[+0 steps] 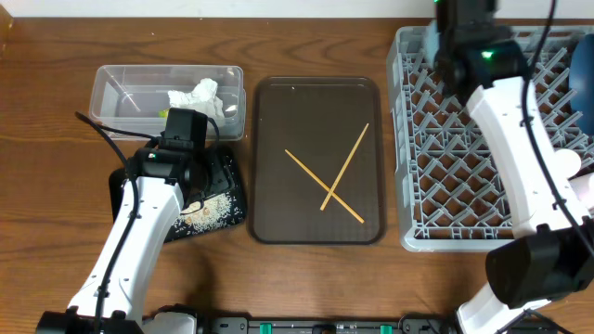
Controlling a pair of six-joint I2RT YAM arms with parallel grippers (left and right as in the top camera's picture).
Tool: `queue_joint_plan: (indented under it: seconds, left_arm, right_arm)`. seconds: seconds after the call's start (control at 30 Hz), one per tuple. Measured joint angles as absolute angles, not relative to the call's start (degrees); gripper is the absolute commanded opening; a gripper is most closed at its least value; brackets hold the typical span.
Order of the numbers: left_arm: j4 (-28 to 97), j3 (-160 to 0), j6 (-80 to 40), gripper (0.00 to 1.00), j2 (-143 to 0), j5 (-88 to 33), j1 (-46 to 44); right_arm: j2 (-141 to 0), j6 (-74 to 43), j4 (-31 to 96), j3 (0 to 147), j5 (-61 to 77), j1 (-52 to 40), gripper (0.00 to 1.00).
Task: Sort waste into correct bins and load items into the dishwasher rack
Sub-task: 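Carry the light-blue bowl into the rack with the right gripper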
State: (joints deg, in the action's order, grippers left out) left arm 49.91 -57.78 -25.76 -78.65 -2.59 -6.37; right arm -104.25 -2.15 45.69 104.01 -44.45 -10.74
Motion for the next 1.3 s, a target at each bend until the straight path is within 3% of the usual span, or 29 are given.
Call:
queue_joint_plan:
  seconds: [0.47,0.83,1.3]
  left_arm:
    - [49.7,-57.8,-25.8,0.74,-78.7,-2.6,-6.4]
    - [49.7,-57.8,-25.8,0.73,-78.7,-2.6,-6.4]
    - [49.0,-57.8,-25.8,0.74,-78.7,-2.6,-6.4]
  right_arm:
    - [-107.4,9.6,31.8,103.9,-57.1,-0.1,0.01]
    - [-115.8,16.5,30.3,103.9,-59.0,4.8,0.01]
    - [-122.7,18.1,32.9,103.9,-59.5,4.7,0.01]
